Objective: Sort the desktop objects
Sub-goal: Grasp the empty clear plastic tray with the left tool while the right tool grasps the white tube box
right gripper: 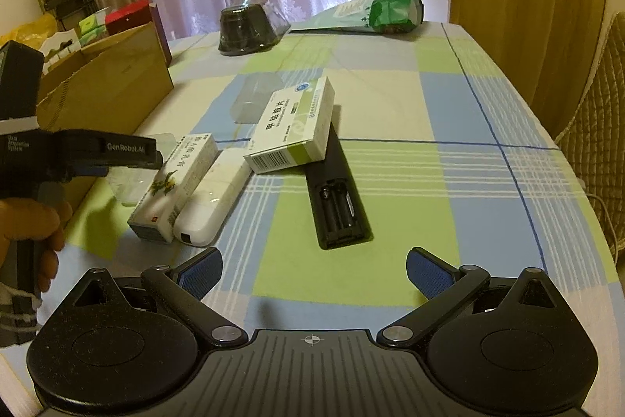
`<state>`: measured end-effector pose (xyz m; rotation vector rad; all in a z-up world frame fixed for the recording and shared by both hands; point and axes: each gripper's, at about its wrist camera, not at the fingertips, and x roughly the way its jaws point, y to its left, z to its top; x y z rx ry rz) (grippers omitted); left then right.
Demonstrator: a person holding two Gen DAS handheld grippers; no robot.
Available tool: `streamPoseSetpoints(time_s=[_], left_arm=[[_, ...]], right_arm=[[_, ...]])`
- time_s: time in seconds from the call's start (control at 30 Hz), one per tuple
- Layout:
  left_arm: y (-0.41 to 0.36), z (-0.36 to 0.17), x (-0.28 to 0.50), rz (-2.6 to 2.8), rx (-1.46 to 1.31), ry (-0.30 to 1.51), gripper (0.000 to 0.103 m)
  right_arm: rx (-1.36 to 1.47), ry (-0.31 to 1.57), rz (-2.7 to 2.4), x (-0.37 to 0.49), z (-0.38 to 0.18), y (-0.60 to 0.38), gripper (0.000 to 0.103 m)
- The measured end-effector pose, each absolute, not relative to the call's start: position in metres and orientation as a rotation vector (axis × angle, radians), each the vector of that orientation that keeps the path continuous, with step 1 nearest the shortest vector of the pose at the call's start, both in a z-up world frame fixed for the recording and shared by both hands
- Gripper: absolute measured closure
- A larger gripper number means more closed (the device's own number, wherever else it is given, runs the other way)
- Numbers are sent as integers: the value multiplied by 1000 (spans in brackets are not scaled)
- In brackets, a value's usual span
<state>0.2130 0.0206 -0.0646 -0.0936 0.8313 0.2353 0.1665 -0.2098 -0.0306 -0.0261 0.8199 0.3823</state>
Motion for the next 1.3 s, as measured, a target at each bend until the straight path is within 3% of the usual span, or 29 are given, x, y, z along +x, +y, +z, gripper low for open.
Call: streamPoseSetpoints(time_s=[0.07,0.23,1.3], left_arm=[[23,-68,214,240,-107,846,47],[23,-76,212,228,-104,874,52],[3,-73,142,-47,-11,900,52]], right_arm=[[-23,820,382,167,-32,-210,0],[-25,819,390,168,-32,-208,0],[-76,826,451,172,-37,-186,1]])
